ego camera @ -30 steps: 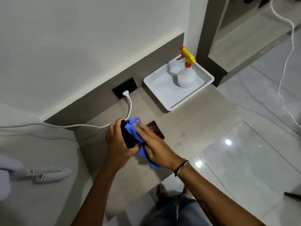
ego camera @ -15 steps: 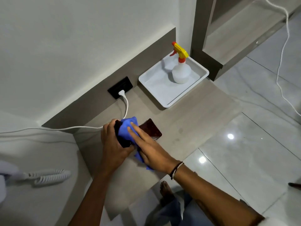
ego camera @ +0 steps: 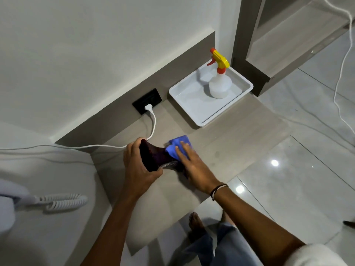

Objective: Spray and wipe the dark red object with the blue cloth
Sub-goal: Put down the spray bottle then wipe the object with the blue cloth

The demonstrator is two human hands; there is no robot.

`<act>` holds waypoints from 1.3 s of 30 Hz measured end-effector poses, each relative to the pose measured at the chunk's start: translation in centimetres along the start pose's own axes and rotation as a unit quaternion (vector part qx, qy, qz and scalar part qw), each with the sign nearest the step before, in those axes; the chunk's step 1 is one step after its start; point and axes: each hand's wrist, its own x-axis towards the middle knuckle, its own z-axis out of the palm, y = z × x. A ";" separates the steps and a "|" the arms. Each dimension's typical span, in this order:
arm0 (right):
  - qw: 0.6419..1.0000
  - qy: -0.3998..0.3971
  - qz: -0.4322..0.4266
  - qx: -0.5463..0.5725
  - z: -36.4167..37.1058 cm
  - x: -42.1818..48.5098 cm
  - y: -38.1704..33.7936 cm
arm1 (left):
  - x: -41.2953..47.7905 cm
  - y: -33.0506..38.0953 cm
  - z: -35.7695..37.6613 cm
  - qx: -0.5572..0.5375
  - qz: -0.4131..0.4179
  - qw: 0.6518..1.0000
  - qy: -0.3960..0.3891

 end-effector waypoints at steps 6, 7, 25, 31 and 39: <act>0.988 0.034 -0.061 0.140 1.2 0.0 -5.2 | 0.3 -0.1 0.6 0.001 -0.018 1.000 0.002; 0.983 0.041 -0.079 0.159 1.7 -0.2 -6.1 | 0.2 -0.3 0.6 -0.006 -0.037 0.999 0.004; 1.000 0.019 -0.006 0.003 1.6 0.7 1.3 | -0.3 -1.3 0.6 -0.016 0.010 1.000 0.025; 0.900 0.142 0.203 0.359 -0.4 1.7 4.9 | 0.0 -2.0 1.1 -0.171 -0.181 0.964 0.098; 0.764 0.093 0.265 0.581 -0.2 3.1 3.2 | -0.5 -1.8 1.0 -0.127 -0.232 0.963 0.042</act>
